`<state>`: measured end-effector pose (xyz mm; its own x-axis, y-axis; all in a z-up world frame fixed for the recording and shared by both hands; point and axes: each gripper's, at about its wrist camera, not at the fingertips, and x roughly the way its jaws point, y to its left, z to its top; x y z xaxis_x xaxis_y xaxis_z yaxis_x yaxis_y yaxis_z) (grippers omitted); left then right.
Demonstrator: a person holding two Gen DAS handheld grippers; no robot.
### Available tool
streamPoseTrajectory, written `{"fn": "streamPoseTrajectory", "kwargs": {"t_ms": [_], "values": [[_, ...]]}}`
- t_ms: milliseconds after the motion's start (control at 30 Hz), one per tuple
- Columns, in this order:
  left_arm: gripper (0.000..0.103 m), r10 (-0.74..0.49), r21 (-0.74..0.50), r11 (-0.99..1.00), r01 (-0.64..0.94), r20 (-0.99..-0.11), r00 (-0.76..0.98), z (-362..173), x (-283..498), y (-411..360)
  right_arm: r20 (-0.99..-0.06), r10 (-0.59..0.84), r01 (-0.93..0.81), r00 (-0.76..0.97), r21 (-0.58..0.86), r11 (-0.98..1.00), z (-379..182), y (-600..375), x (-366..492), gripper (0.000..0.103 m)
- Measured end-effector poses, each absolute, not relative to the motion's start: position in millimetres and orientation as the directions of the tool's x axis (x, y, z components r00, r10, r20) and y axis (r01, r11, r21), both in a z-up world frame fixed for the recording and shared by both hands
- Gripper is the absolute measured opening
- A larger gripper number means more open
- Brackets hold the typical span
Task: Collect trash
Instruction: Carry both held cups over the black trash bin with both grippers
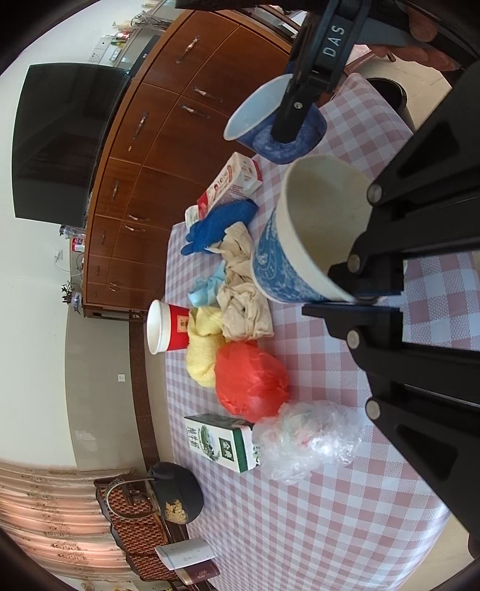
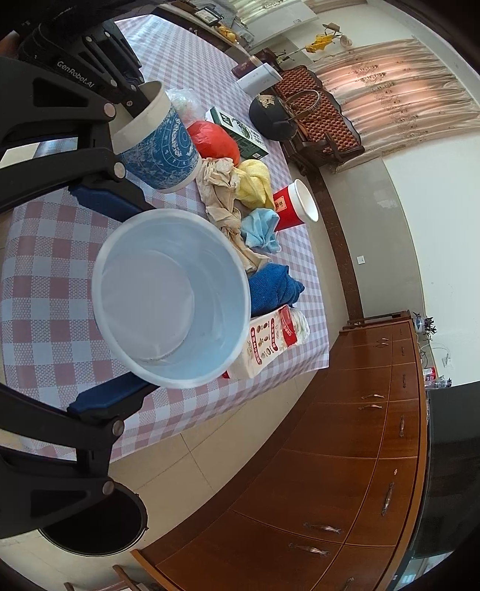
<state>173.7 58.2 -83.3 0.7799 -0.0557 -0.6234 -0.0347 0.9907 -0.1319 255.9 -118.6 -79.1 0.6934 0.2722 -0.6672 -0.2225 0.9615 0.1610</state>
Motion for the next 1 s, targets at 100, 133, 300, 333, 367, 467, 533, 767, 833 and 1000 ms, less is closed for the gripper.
{"fn": "streamPoseTrajectory", "kwargs": {"t_ms": [100,133,300,333,367,467,533,767,833,1000], "values": [[0.003,-0.084,-0.15,0.989,-0.012,-0.617,0.782,-76.6,175.3,50.1,-0.657,0.263,-0.209,0.706,0.161,0.964,-74.0,-127.0,253.7,0.077],[0.003,-0.093,-0.148,0.989,0.001,-0.615,0.783,-74.3,176.1,44.7,-0.655,0.259,-0.204,0.71,0.161,0.966,-72.1,-130.7,253.1,0.077],[0.003,-0.173,-0.155,0.983,0.097,-0.612,0.772,-67.7,185.3,5.5,-0.642,0.198,-0.13,0.741,0.151,0.98,-62.4,-167.9,246.0,0.077],[0.003,-0.192,-0.16,0.98,0.118,-0.611,0.768,-66.8,187.9,-4.2,-0.642,0.181,-0.109,0.745,0.15,0.983,-61.2,-178.1,243.8,0.077],[0.003,-0.21,-0.163,0.977,0.139,-0.611,0.763,-65.6,190.8,-14.8,-0.641,0.163,-0.087,0.75,0.148,0.985,-60.2,-189.4,241.5,0.077],[0.003,-0.268,-0.173,0.963,0.205,-0.61,0.746,-62.9,198.4,-48.7,-0.645,0.103,-0.017,0.757,0.138,0.99,-60.2,-224.5,232.2,0.077],[0.003,-0.307,-0.182,0.952,0.248,-0.615,0.726,-62.3,203.8,-73.7,-0.65,0.063,0.03,0.757,0.131,0.991,-60.9,-248.1,225.1,0.077],[0.003,-0.436,-0.222,0.893,0.392,-0.645,0.628,-73.2,216.1,-170.6,-0.688,-0.06,0.199,0.723,0.124,0.972,-79.2,-339.8,202.3,0.077],[0.003,-0.467,-0.244,0.875,0.419,-0.658,0.591,-78.2,218.5,-196.7,-0.704,-0.084,0.245,0.705,0.131,0.961,-87.6,-367.5,196.4,0.077],[0.003,-0.492,-0.266,0.852,0.45,-0.7,0.518,-105.9,228.2,-253.4,-0.75,-0.127,0.334,0.649,0.131,0.933,-114.4,-427.2,193.6,0.077]]}}
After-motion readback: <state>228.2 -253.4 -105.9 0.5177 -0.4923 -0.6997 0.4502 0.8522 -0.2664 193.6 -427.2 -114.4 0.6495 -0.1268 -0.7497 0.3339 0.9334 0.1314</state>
